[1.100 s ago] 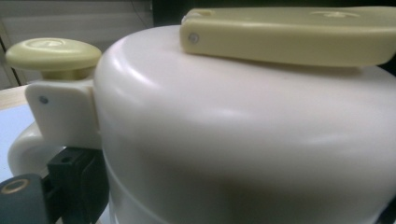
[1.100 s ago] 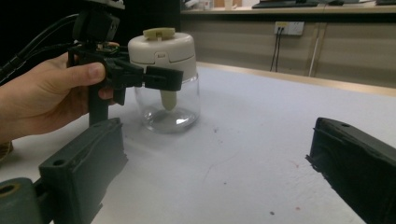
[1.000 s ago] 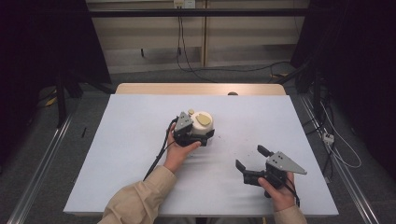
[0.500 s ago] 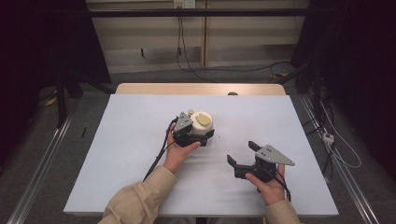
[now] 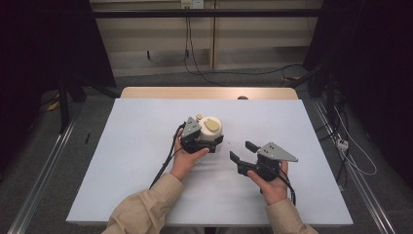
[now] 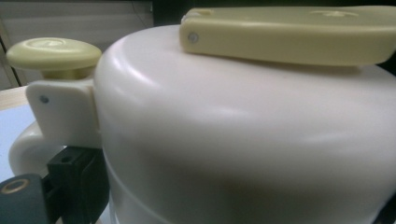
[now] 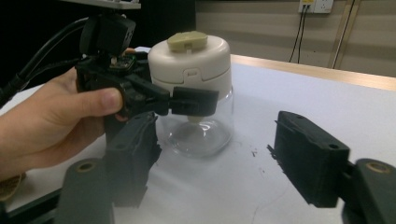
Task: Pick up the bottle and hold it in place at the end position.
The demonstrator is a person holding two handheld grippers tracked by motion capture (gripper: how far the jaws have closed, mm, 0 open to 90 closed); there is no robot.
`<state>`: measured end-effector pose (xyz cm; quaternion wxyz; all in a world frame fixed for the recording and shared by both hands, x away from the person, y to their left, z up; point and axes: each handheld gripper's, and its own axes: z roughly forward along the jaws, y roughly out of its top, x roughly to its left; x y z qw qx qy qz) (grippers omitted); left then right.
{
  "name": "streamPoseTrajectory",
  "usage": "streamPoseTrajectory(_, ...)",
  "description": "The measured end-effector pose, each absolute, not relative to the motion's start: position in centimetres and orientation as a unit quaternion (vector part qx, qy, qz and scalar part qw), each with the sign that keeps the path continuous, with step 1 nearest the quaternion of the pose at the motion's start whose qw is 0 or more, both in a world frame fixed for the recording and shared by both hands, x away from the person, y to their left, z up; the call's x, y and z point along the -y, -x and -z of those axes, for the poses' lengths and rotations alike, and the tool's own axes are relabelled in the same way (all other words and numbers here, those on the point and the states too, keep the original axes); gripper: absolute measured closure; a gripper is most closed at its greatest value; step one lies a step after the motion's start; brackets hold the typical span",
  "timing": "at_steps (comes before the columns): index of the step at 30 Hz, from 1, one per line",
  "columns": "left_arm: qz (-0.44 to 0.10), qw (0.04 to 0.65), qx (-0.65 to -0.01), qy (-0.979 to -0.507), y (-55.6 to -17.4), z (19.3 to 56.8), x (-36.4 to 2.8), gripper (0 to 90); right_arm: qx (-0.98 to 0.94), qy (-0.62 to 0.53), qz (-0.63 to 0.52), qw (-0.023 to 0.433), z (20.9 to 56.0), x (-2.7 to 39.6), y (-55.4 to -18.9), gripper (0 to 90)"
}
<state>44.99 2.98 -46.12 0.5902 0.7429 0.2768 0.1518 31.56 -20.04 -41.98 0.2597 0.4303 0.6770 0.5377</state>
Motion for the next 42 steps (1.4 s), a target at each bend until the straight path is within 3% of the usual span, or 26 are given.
streamPoseTrajectory(27,-0.152,0.591,-0.278,-0.742,-44.9,46.1,-2.9,6.1,-0.698,-0.432,-0.526,0.223,39.7,18.0,-34.8,84.8)
streamPoseTrajectory(33,-0.152,0.591,-0.279,-0.741,-44.9,46.1,-2.9,6.1,-0.7,-0.428,-0.528,0.219,39.3,17.8,-35.2,89.7)
streamPoseTrajectory(42,-0.151,0.591,-0.279,-0.742,-44.9,46.1,-2.9,6.1,-0.705,-0.422,-0.527,0.218,38.8,17.3,-35.9,90.0)
